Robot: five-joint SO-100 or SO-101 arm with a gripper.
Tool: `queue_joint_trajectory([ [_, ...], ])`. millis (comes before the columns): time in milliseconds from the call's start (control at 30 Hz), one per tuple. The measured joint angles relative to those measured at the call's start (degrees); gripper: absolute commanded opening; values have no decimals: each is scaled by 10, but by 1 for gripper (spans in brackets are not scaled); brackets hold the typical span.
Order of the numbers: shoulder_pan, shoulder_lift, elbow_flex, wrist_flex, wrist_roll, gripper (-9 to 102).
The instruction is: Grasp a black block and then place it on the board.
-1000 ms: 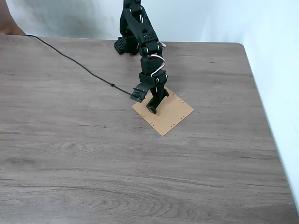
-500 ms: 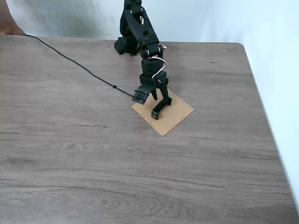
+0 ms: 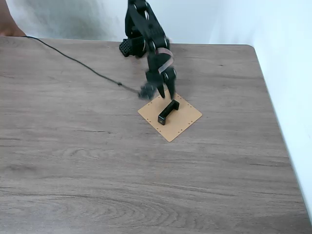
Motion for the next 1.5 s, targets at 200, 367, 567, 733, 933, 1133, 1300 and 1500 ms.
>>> queue_joint_trajectory([
  [200, 44, 144, 63, 60, -34, 0],
  [367, 83, 247, 156, 59, -18, 0],
  [567, 104, 360, 292, 0, 155, 0],
  [733, 107, 457, 403, -5, 287, 0],
  [933, 136, 569, 514, 51, 362, 0],
  [1133, 159, 722, 626, 25, 314, 0],
  [1300, 157, 791, 667, 47, 348, 0],
  [1500, 158, 875, 736, 50, 367, 0],
])
